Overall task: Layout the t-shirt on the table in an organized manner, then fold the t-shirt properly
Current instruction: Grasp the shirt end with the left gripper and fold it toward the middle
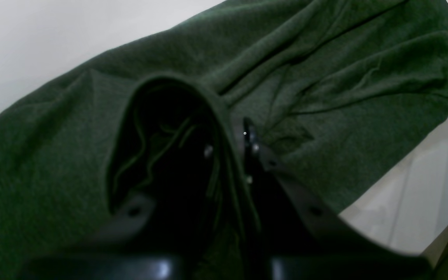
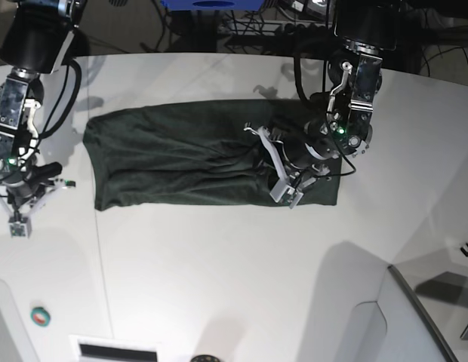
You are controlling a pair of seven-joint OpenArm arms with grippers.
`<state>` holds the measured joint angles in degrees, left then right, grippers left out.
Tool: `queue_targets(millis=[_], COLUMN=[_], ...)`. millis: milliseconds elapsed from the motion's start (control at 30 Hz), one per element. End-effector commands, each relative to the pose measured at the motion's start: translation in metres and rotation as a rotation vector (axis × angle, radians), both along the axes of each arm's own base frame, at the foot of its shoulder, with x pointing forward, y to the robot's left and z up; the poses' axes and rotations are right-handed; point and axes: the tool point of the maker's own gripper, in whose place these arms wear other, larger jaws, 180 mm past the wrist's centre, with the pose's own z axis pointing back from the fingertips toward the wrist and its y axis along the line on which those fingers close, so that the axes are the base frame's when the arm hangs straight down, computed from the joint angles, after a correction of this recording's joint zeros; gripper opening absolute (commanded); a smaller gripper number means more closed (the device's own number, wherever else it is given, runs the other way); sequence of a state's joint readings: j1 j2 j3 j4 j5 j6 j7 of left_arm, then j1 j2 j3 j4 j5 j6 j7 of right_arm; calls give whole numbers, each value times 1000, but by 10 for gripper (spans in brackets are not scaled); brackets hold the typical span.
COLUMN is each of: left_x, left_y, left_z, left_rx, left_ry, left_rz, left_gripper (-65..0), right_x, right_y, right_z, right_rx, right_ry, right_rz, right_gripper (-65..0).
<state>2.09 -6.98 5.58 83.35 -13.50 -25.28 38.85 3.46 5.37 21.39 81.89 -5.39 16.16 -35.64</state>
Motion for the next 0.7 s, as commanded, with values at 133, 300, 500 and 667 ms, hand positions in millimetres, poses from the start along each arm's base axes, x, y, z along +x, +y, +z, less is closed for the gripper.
queue_targets(millis=[133, 300, 500, 667], left_x=[0, -3, -9, -13], left_y=[-31, -60, -94, -97], left_z=[11, 15, 25, 48], left_rx=[-30, -32, -63, -79], left_ry=[-36, -47, -69, -135], left_rz=[-84, -180, -260, -278], left_gripper=[-436, -351, -319, -327], right_x=[14, 14, 14, 14], right_y=[-3, -3, -1, 4], right_z=[17, 17, 16, 15], right_rx=[-16, -16, -13, -11], right_ry=[-56, -56, -55, -52], right_rz=[13, 13, 14, 27], right_gripper=[-635, -635, -635, -635])
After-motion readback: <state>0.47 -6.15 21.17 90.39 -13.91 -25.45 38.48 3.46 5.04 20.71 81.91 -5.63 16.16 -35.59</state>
